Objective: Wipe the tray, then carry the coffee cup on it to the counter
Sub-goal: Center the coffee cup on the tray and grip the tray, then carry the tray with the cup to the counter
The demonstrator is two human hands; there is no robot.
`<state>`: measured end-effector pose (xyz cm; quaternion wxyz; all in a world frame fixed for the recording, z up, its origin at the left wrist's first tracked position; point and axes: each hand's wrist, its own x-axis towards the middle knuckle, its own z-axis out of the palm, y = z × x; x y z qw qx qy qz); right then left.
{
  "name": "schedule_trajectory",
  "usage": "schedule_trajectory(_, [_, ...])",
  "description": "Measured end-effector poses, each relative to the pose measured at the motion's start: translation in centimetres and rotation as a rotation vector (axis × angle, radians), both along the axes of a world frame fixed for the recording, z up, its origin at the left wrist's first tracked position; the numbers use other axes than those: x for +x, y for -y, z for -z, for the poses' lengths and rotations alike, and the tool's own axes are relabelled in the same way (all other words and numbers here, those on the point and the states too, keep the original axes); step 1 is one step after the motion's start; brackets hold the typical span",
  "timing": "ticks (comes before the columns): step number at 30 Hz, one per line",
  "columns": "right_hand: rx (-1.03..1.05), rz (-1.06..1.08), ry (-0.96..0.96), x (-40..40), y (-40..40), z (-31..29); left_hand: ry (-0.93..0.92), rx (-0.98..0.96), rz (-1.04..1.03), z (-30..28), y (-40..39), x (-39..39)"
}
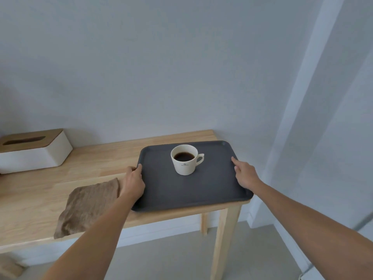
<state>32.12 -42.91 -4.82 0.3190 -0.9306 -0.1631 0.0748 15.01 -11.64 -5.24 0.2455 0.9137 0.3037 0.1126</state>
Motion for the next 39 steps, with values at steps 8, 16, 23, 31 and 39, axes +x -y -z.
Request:
schedule_trajectory(8, [0.079, 0.173, -0.003, -1.0, 5.9, -2.3, 0.076, -0.041, 0.163, -2.2, 3.7, 3.9])
schedule_trajectory(16, [0.115, 0.425, 0.050, -3.9, 16.7, -5.0, 0.123, 0.013, 0.417, -4.5, 11.5, 10.7])
schedule_trajectory(23, [0.179, 0.683, 0.056, -9.9, 28.4, -5.8, 0.141, 0.039, 0.720, -5.1, 24.1, 14.8])
schedule_trajectory(31, [0.216, 0.925, 0.063, -16.4, 43.1, -4.6, 0.141, -0.024, 0.965, -3.5, 41.9, 17.1])
schedule_trajectory(39, [0.181, 1.109, 0.061, -20.7, 56.2, -3.2, 0.137, -0.100, 1.136, -2.1, 58.0, 17.2])
